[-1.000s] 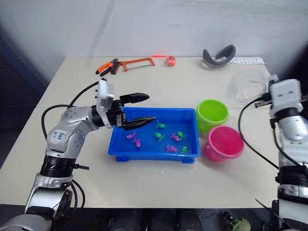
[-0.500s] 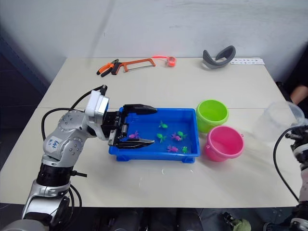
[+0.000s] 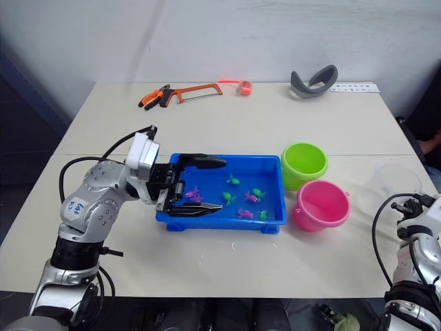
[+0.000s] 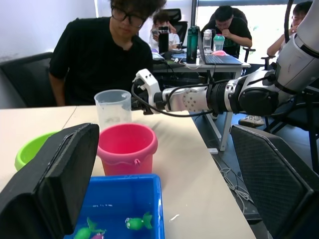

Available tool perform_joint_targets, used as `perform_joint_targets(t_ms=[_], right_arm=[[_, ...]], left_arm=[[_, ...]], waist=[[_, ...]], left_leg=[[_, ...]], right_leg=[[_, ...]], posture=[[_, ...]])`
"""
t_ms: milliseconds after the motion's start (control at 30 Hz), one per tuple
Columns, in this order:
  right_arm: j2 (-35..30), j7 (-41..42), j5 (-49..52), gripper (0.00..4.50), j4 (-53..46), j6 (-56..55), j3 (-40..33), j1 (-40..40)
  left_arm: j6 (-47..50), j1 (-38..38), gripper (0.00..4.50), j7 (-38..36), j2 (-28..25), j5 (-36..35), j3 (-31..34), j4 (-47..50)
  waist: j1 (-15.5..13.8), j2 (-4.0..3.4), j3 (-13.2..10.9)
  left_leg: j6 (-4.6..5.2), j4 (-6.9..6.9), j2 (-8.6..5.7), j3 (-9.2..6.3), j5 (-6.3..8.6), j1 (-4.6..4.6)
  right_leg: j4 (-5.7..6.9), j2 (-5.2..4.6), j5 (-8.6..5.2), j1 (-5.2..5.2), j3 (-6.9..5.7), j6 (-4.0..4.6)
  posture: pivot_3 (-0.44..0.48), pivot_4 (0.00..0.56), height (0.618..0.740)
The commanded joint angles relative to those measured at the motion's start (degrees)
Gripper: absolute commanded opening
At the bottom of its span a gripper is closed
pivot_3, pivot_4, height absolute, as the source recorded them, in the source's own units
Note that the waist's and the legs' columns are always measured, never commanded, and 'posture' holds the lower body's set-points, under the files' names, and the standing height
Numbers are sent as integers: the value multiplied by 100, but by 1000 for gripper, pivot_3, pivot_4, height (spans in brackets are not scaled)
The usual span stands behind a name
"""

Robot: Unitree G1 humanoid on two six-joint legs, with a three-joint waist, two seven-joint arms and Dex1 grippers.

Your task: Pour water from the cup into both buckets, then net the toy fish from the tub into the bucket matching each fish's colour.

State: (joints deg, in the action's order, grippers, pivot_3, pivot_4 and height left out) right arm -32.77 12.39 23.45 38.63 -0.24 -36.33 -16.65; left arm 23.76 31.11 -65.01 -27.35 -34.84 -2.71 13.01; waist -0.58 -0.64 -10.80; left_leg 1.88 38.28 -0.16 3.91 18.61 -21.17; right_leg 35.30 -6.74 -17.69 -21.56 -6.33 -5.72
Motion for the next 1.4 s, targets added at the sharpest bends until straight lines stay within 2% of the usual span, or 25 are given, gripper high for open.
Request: perform_joint_targets(t_ms=[33,167,300,367,433,633,767,867,967,1067,1267,1400], right_arm=[[-54,-51,45,2405,-456,57,-128,363],[54,-75,311,4391,-1388,413,-342,1059],[212,156,872,4391,-2976,1058,-681,2186],[252,954,1501,4391,-4084,1028,-807,2741],[192,1543,2256,4391,-5034,1187,-939,3033],[-625,2557,2928,4391,-5840,1744,-690,2909],[-1044,3362,2898,4391,-6432,1923,279,2541],[-931,3666,2203,4391,-6650,1461,1249,2050],[-763,4570,1414,4391,-6728,493,2203,1859],[-432,5038,1109,4391,-6628,-106,2886,1701],[-209,5985,1242,4391,-5996,-484,3370,1531],[-141,6297,1259,4391,-5695,-735,3368,1535]], left_arm=[[8,-82,4500,25,-128,-140,156,264],[70,-286,4500,70,-314,-186,308,354],[1,-741,4500,159,-585,-198,730,403],[-75,-1149,4500,118,-724,-404,1194,440],[-625,-1470,4500,187,-728,-249,1628,452],[-682,-2536,4500,728,-987,-183,2711,539],[-1322,-3390,4500,1019,-906,180,3630,-130],[-1568,-3865,4500,1459,-726,165,4272,-238],[-1700,-4397,4500,1862,-494,103,4876,-300],[-1856,-5014,4500,2203,-148,70,5413,-439],[-1686,-6171,4500,3219,728,8,6126,-473],[-1351,-6750,4500,3535,1066,-136,6208,-260]], waist=[[-15,0,0],[-20,-2,1],[-28,-17,5],[-30,-26,4],[25,-30,2],[74,-10,-4],[28,-3,-4],[41,22,-12],[46,37,-10],[39,45,-5],[62,100,0],[40,121,3]], left_leg=[[0,0,0,0,0,-1],[0,-5,1,-2,0,-1],[-3,-14,5,-4,2,1],[-4,-15,7,-4,3,0],[-5,-16,7,-2,4,5],[1,-18,7,4,15,20],[8,-21,4,-3,20,8],[13,-19,4,-4,24,6],[22,-13,0,-2,41,3],[23,-14,0,-4,53,0],[35,-10,-2,-2,65,-1],[19,-9,0,-7,80,1]], right_leg=[[0,0,0,0,0,0],[-7,-1,0,0,0,0],[-13,-13,0,0,3,0],[-17,-18,0,0,2,0],[-22,-28,0,0,6,0],[-27,-43,3,2,12,3],[-35,-52,2,0,0,5],[-45,-59,2,-2,-12,5],[-51,-73,2,-1,-16,3],[-57,-72,1,2,-21,0],[-87,-75,4,12,-23,-6],[-87,-78,4,10,-22,-5]], posture=[[0,150,740],[0,150,740],[0,150,740],[0,150,740],[0,150,740],[0,150,740],[0,150,740],[0,150,740],[0,150,740],[0,150,740],[0,150,740],[0,150,740]])
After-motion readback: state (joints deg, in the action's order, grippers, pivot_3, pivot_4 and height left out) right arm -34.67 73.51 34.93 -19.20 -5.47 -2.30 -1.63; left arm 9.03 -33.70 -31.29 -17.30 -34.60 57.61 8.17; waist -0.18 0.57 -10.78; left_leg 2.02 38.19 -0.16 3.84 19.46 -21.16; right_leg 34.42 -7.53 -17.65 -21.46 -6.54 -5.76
